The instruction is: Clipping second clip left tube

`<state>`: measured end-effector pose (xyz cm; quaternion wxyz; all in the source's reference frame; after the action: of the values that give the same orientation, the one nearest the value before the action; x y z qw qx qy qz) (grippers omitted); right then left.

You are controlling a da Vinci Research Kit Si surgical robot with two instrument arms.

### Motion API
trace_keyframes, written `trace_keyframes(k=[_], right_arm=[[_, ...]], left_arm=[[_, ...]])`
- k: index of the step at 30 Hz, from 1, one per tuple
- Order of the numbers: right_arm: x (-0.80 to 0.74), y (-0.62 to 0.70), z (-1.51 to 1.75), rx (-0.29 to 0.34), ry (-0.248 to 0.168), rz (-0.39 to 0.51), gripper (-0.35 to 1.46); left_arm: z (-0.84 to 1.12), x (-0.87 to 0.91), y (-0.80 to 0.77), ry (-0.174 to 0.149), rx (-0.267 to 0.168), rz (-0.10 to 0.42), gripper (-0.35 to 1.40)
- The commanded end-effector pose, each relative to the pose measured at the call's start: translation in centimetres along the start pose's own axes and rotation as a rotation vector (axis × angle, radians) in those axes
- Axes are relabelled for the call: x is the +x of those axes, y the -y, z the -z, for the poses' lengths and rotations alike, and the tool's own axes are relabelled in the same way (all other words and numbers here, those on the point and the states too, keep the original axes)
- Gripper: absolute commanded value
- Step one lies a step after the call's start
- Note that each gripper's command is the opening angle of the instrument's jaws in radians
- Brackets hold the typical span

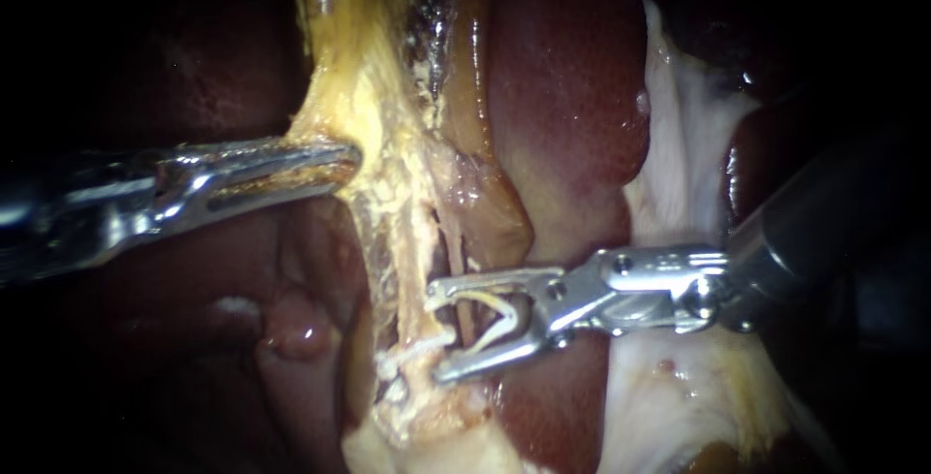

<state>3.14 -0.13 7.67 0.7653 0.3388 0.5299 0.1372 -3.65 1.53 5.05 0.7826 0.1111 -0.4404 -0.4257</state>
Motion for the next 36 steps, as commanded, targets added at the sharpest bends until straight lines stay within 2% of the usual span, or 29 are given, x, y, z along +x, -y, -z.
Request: trace_keyframes(k=[1, 5, 10, 18, 23, 29, 36], right_arm=[[-0.01, -0.02, 0.02, -0.008, 0.001, -0.001, 0.57], [-0.02, -0.09, 0.04, -0.015, 0.006, -0.003, 0.57], [0.02, -0.09, -0.03, -0.008, 0.006, -0.004, 0.57], [0.15, 0.08, -0.17, 0.102, -0.041, 0.011, 0.54], [0.19, 0.1, -0.33, 0.144, -0.044, 0.001, 0.53], [0.18, 0.07, -0.51, 0.161, -0.053, -0.005, 0.51], [0.16, 0.06, -0.5, 0.156, -0.059, -0.009, 0.38]], left_arm=[[0.01, 0.0, 0.01, 0.0, -0.002, -0.001, -0.35], [0.02, 0.0, 0.02, 0.0, -0.002, -0.001, -0.35], [0.01, -0.01, 0.03, 0.0, -0.002, -0.001, -0.35], [0.01, -0.01, 0.04, 0.0, -0.002, -0.001, -0.35], [-0.01, -0.02, 0.04, 0.0, -0.003, 0.0, -0.35], [-0.02, -0.02, 0.05, 0.001, -0.004, 0.0, -0.35], [-0.04, -0.01, 0.05, 0.001, -0.004, -0.001, -0.35]])
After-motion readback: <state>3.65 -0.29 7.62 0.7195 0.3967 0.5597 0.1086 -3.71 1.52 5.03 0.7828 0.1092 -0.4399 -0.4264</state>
